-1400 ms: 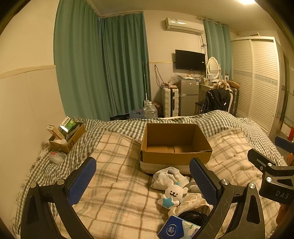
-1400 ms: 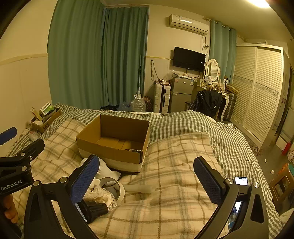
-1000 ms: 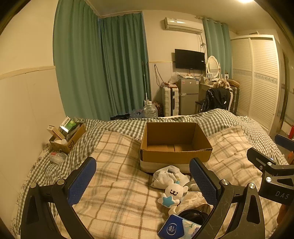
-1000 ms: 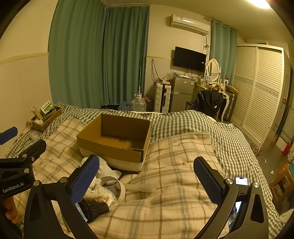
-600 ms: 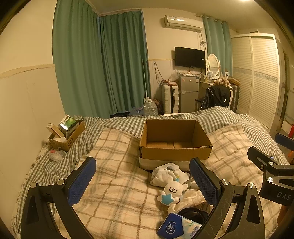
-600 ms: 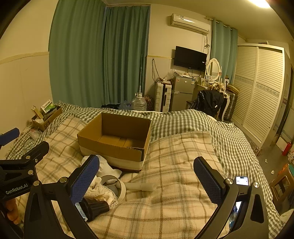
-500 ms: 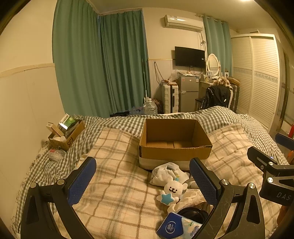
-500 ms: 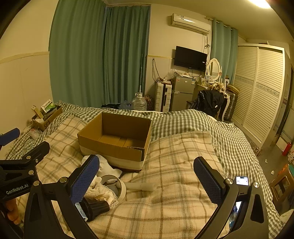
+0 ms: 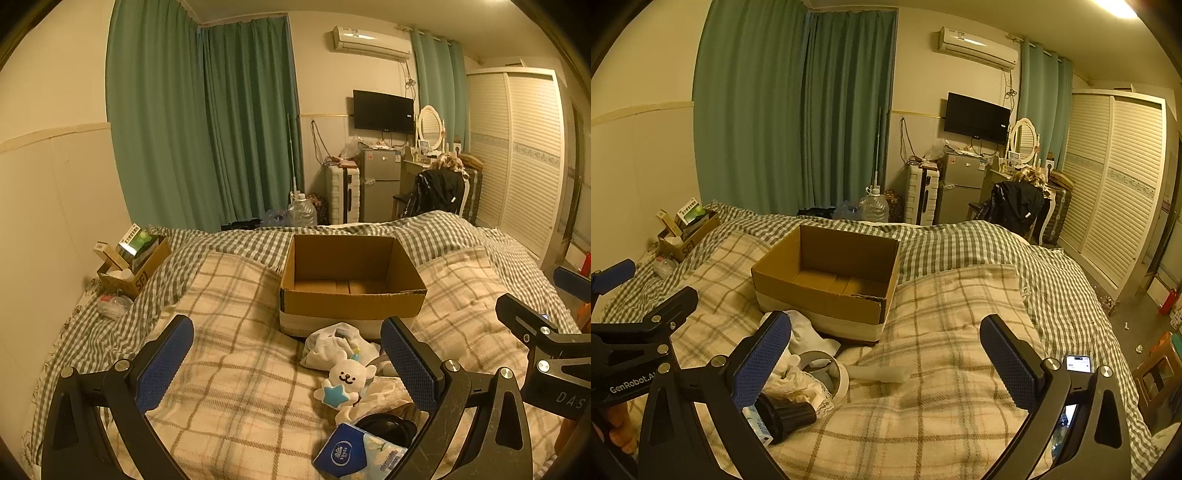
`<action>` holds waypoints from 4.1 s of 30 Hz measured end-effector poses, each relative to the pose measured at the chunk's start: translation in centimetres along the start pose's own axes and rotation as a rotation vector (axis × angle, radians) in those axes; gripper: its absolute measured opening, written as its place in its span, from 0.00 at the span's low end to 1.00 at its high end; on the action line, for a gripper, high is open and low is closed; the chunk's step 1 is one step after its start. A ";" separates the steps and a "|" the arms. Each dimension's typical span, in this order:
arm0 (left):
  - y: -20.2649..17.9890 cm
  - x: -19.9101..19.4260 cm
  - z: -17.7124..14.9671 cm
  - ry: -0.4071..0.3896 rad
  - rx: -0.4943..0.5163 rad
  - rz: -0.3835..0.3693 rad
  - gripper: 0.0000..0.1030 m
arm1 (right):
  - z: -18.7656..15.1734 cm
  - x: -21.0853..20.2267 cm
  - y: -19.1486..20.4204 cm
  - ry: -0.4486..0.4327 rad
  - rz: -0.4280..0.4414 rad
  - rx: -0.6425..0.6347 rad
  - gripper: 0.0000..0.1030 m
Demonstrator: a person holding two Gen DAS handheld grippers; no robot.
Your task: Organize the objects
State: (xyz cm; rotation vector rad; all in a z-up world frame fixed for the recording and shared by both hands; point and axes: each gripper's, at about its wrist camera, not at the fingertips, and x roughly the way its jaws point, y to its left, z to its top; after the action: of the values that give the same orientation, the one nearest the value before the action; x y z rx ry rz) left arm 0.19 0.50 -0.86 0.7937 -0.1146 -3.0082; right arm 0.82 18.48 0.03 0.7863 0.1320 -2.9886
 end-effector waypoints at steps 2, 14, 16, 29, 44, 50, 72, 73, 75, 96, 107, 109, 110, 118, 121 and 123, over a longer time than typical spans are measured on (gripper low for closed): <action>0.0 -0.1 0.1 -0.003 -0.001 0.001 1.00 | 0.1 -0.1 0.1 -0.003 0.003 -0.002 1.00; -0.3 -0.9 0.6 -0.007 0.010 0.027 1.00 | 0.9 -1.3 0.2 -0.022 0.006 -0.011 0.99; -0.2 -1.3 0.7 -0.011 0.003 0.022 1.00 | 1.1 -1.9 0.1 -0.031 0.003 -0.009 0.99; -0.1 -3.1 -0.8 0.027 0.027 0.024 1.00 | 0.9 -4.8 0.3 -0.027 -0.007 -0.045 0.99; -5.2 0.9 -9.6 0.262 0.194 -0.131 1.00 | -4.2 -1.3 -1.1 0.117 -0.006 -0.031 0.99; -5.2 3.7 -9.9 0.365 0.146 -0.301 0.56 | -5.1 0.3 -0.5 0.165 0.014 -0.043 0.99; 1.8 1.4 -7.7 0.216 0.109 -0.145 0.17 | -7.8 5.8 8.4 0.387 0.165 -0.333 0.61; 1.9 1.8 -7.9 0.223 0.111 -0.140 0.17 | -8.2 6.1 8.8 0.400 0.163 -0.352 0.52; 2.1 2.7 -8.4 0.253 0.103 -0.137 0.17 | -8.7 6.6 9.2 0.423 0.164 -0.371 0.34; 1.6 1.4 -5.3 0.219 0.118 -0.213 0.09 | -3.5 3.4 6.5 0.266 0.202 -0.259 0.13; -0.9 6.0 -9.4 0.428 0.170 -0.243 0.71 | -5.2 4.1 4.0 0.298 0.192 -0.201 0.14; -1.4 6.9 -9.7 0.453 0.191 -0.255 0.60 | -5.2 4.0 3.7 0.295 0.191 -0.196 0.13; -1.4 6.9 -9.7 0.449 0.193 -0.255 0.53 | -5.2 4.0 3.6 0.294 0.190 -0.195 0.13; -0.5 3.6 -7.1 0.341 0.175 -0.253 0.44 | -3.4 2.9 2.0 0.247 0.185 -0.176 0.14; 0.7 2.6 -4.3 0.282 0.135 -0.264 0.44 | -1.4 2.4 1.6 0.203 0.168 -0.198 0.14; 1.3 2.2 -1.6 0.243 0.133 -0.275 0.44 | 0.4 2.1 1.4 0.171 0.155 -0.213 0.14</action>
State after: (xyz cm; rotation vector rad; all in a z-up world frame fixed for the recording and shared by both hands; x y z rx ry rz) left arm -0.93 -1.02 -3.20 1.2788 -0.2178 -3.1461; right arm -1.14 17.01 -0.75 0.9747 0.3707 -2.7037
